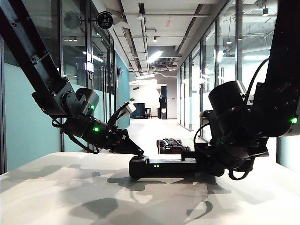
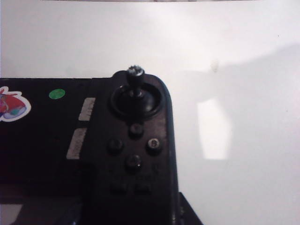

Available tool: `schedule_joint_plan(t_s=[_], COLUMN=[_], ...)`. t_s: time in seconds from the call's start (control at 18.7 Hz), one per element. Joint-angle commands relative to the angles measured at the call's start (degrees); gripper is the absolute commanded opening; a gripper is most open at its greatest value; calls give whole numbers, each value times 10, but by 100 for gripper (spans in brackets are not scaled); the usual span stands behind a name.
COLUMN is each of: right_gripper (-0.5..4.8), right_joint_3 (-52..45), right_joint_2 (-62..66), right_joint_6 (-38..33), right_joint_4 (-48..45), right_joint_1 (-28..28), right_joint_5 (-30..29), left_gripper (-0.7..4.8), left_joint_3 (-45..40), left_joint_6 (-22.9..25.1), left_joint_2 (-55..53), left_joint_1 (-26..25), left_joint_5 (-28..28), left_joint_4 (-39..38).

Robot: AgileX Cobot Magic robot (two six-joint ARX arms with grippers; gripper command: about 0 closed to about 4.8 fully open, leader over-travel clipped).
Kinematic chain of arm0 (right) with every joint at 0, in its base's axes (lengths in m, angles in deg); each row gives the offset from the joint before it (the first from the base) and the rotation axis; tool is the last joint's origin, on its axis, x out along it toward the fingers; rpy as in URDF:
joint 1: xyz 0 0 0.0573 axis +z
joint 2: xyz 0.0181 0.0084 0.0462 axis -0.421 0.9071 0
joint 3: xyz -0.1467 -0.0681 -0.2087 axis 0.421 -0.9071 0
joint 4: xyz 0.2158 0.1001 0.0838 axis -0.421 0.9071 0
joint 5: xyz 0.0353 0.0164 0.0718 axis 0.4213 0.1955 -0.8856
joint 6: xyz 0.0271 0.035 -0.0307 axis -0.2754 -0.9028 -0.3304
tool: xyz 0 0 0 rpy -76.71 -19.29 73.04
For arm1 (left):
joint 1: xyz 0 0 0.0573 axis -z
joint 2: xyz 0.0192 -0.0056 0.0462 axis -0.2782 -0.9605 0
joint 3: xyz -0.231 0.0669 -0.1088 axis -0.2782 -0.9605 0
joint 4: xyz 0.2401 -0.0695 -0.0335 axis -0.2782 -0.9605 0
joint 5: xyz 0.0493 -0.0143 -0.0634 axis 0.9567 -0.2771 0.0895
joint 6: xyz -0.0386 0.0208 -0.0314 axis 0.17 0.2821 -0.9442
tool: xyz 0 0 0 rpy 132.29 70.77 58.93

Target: Push the left joystick on the remote control sitting on the white table backward to make the robot dog back up in a straight line until it returns close to you.

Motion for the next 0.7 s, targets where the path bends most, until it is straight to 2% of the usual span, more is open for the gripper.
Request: schedule_joint_plan(t_s=[0.05, 0.21, 0.32, 0.48, 0.7], right_gripper=[198, 198, 198, 198, 198], right_joint_3=[3, 3, 3, 3, 3], right_joint_2=[-3, -3, -3, -3, -3], right_joint_6=[-5, -5, -5, -5, -5], right_joint_4=[-18, -18, -18, -18, -18], right_joint_1=[0, 0, 0, 0, 0], right_joint_5=[10, 10, 10, 10, 10], left_gripper=[-6, -6, -6, -6, -6], left_joint_3=[1, 1, 1, 2, 2], left_joint_6=[2, 2, -7, -94, -130], left_joint_2=[3, 3, 4, 14, 36], left_joint_1=[2, 2, 1, 1, 1], left_joint_5=[-6, -6, 15, 154, 299], left_joint_4=[-10, -10, -7, 32, 53])
